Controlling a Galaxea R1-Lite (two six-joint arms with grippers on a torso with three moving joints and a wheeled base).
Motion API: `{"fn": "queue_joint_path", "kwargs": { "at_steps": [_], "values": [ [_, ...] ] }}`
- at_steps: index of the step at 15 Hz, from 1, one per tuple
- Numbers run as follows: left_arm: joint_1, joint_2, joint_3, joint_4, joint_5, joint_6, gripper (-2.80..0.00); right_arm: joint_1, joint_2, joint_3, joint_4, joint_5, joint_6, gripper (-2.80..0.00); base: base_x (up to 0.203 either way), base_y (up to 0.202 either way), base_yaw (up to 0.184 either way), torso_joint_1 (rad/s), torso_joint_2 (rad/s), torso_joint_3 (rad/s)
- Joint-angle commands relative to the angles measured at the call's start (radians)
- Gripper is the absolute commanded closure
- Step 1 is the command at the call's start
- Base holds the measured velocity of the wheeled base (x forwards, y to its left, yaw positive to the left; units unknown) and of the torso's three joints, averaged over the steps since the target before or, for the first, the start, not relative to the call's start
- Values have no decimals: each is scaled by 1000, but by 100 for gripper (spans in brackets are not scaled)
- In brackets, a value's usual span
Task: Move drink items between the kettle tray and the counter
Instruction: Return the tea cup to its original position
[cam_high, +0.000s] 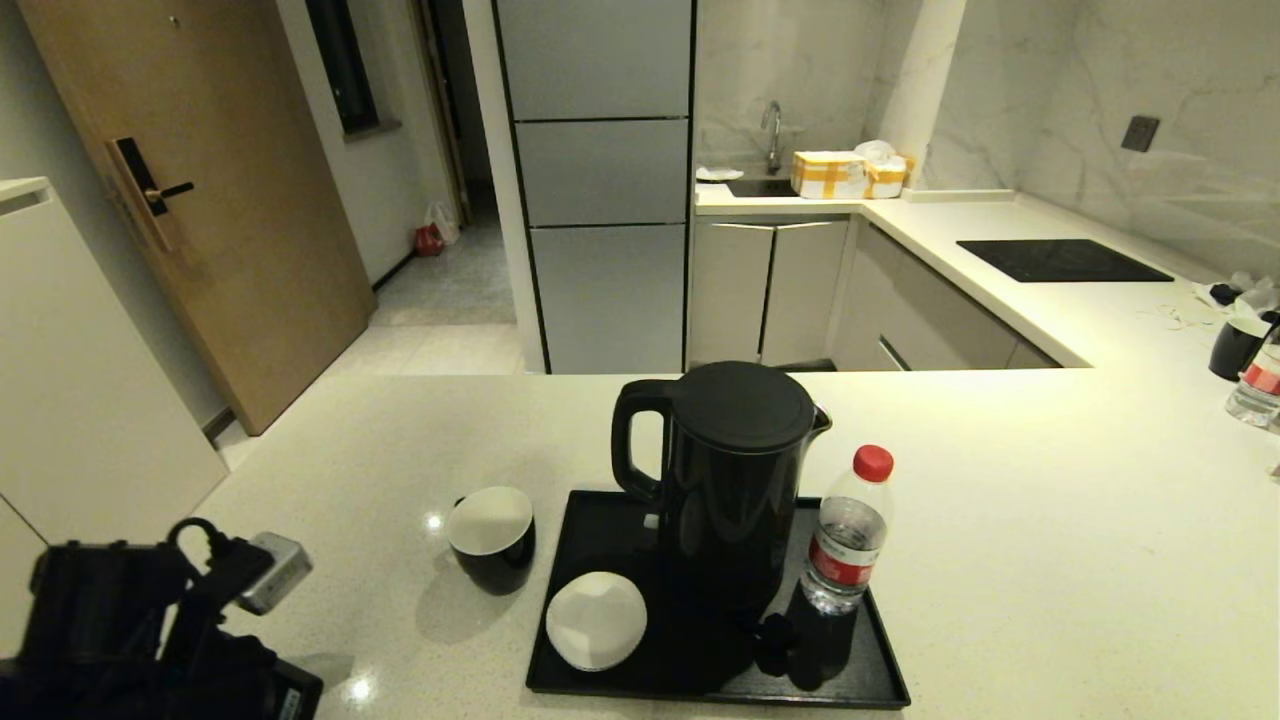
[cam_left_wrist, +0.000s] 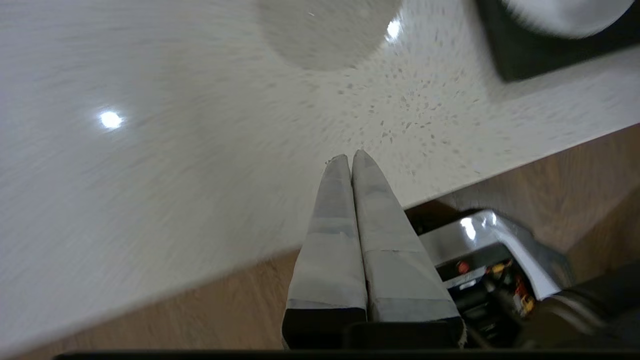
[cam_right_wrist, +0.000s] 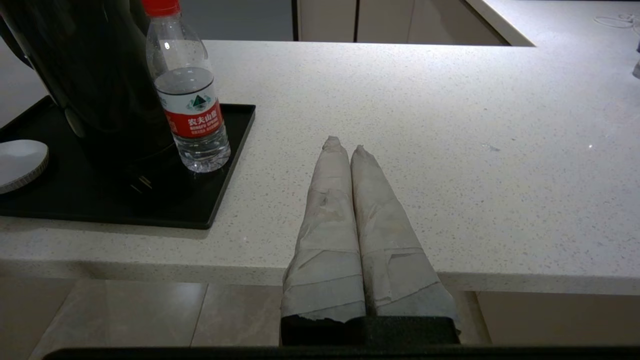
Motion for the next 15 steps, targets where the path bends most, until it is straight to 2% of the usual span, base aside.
{"fn": "queue_joint_path", "kwargs": {
  "at_steps": [1,3,5,7,15],
  "values": [
    [-52,332,129,-468,-17,27,-280,0,2,0,0,0,-1,0,0,0,0,0,0,0],
    [-116,450,199,-702,-21,27,-280,0,2,0,0,0,-1,0,0,0,0,0,0,0],
    [-142,545,210,-930,-23,3,-280,0,2,0,0,0,-1,0,0,0,0,0,0,0],
    [-157,634,175,-1063,-22,-26,-280,0,2,0,0,0,-1,0,0,0,0,0,0,0],
    [-172,666,91,-1072,-14,-36,-280,0,2,0,0,0,-1,0,0,0,0,0,0,0]
  ]
}}
